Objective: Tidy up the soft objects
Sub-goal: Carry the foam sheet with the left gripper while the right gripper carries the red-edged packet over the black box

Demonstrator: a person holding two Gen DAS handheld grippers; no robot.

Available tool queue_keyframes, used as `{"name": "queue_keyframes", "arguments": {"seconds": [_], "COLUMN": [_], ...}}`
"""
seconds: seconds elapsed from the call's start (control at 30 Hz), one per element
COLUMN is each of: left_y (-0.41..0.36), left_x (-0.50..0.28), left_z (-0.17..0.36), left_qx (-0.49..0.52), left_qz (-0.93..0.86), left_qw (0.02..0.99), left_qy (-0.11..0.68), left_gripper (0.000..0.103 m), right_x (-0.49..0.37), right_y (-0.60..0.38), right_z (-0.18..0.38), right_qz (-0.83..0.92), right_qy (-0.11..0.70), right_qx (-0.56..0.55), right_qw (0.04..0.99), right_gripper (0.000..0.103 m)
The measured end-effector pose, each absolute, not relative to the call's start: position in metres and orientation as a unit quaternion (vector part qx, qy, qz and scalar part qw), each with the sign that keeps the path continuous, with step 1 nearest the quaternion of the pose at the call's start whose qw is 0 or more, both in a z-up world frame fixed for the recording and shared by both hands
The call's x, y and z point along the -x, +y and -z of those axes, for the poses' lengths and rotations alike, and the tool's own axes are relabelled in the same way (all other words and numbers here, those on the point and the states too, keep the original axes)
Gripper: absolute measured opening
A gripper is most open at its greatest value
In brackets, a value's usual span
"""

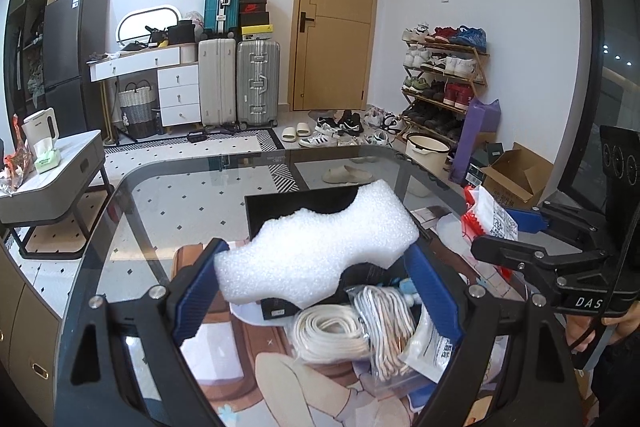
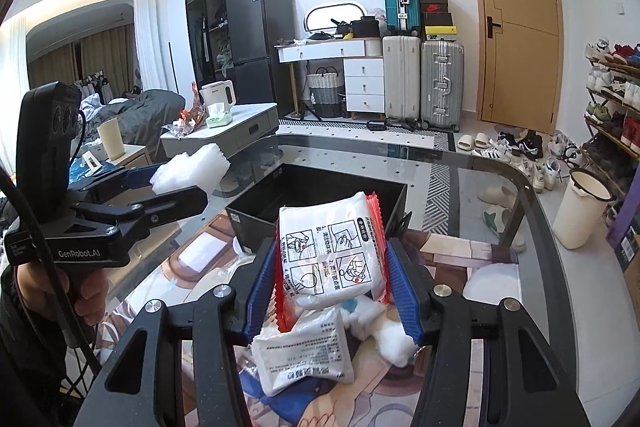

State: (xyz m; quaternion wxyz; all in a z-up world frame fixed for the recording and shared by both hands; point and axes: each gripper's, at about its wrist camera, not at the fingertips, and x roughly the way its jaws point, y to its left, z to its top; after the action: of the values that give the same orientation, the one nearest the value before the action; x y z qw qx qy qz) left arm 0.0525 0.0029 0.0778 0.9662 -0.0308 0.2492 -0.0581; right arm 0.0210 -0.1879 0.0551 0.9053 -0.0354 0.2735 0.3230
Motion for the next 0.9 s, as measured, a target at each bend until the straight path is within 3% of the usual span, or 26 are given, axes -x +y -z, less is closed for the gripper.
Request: {"name": "queue_keyframes", "arguments": {"seconds": [0.9], "left_y": [0.004], "left_x": [-0.110], "left_z": [-0.066], "left_qx": [0.018], "left_qz": [0.051], "left_qw": [0.963], "left_qy": [0.264], "left_gripper": [0.089], "right_x": [-0.074], "right_y": [-0.176], "right_z": [-0.051], "right_qz": [-0.326], "right_qy": [0.287], "right_qx": [0.037], "right_qw": [0.900], "right_gripper": [0.054]}}
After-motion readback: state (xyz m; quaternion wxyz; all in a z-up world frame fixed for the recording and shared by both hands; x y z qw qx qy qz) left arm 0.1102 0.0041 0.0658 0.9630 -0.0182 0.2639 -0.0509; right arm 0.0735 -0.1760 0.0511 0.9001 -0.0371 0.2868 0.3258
